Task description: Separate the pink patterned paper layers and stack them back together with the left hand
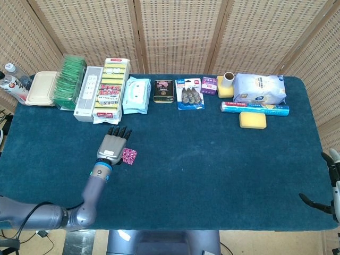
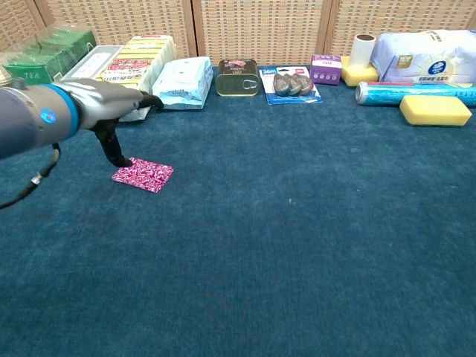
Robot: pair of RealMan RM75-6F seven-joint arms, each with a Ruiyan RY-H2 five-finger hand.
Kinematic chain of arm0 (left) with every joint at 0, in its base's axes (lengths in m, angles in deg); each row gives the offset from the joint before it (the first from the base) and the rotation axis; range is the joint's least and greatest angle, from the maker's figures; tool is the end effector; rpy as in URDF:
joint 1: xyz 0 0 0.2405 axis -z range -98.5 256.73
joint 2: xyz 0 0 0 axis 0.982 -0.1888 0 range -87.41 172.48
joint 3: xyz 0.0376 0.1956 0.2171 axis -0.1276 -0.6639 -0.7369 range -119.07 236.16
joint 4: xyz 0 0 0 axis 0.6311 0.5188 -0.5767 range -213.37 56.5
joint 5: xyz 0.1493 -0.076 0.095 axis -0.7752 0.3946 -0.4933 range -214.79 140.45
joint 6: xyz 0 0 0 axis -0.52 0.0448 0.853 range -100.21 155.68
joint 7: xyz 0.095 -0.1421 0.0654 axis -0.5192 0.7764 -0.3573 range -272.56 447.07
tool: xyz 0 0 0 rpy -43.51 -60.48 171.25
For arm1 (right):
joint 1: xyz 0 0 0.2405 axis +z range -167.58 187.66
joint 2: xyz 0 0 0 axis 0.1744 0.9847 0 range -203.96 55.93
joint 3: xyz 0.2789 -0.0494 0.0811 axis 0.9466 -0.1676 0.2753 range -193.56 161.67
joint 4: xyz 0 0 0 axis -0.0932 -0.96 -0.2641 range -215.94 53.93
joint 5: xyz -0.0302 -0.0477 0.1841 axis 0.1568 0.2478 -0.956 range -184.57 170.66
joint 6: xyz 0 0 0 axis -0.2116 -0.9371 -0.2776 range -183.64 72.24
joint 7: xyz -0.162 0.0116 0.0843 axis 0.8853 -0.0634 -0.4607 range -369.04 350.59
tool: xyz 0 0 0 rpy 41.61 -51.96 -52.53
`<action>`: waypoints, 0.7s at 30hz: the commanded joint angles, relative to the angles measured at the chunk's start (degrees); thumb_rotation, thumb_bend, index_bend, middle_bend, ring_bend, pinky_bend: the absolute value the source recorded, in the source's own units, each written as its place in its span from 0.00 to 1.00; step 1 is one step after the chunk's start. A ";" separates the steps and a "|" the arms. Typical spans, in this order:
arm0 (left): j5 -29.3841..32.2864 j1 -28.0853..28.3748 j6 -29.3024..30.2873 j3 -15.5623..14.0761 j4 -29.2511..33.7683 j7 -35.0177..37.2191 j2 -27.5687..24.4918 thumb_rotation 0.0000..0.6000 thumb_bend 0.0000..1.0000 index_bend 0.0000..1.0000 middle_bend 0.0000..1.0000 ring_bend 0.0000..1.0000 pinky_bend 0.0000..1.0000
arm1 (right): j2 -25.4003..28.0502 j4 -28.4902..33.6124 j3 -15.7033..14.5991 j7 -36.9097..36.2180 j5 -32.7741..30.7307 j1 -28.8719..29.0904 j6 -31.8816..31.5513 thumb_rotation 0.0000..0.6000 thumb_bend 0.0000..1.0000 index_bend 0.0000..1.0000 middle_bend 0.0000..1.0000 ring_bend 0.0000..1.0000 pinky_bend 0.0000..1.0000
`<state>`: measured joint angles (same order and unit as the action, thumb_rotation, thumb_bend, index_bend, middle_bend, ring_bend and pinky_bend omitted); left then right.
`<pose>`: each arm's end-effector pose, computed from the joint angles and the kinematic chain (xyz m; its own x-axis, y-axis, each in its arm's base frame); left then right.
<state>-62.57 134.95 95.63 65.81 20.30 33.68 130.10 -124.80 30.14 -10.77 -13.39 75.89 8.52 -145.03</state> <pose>-0.1452 0.4059 -0.0123 0.6646 0.3467 0.6619 0.7445 -0.2312 -0.6263 -0.3046 -0.1899 0.2621 0.2394 0.0727 0.9682 -0.9666 0.1120 0.2306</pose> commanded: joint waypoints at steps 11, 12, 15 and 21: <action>-37.80 -20.20 13.76 -11.90 14.18 24.59 -20.44 1.00 0.22 0.00 0.00 0.00 0.03 | -2.08 -0.27 0.47 4.89 -1.42 0.52 -0.05 1.00 0.01 0.00 0.00 0.00 0.00; -39.14 -21.30 14.52 -12.56 13.94 25.84 -20.81 1.00 0.22 0.00 0.00 0.00 0.03 | -2.18 -0.34 0.57 5.04 -1.62 0.57 -0.03 1.00 0.01 0.00 0.00 0.00 0.00; -44.63 -26.16 18.81 -15.10 11.98 30.65 -21.63 1.00 0.22 0.00 0.00 0.00 0.03 | -2.44 -0.60 0.94 5.68 -2.51 0.74 0.07 1.00 0.01 0.00 0.00 0.00 0.00; -55.31 -36.01 28.49 -19.39 5.61 39.60 -20.93 1.00 0.22 0.00 0.00 0.00 0.03 | -3.01 -1.40 0.90 9.08 -2.57 1.01 -0.02 1.00 0.01 0.00 0.00 0.00 0.00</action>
<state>-113.41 102.80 120.25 49.05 29.10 69.09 109.40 -127.56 28.98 -9.83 -5.04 73.27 9.44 -144.99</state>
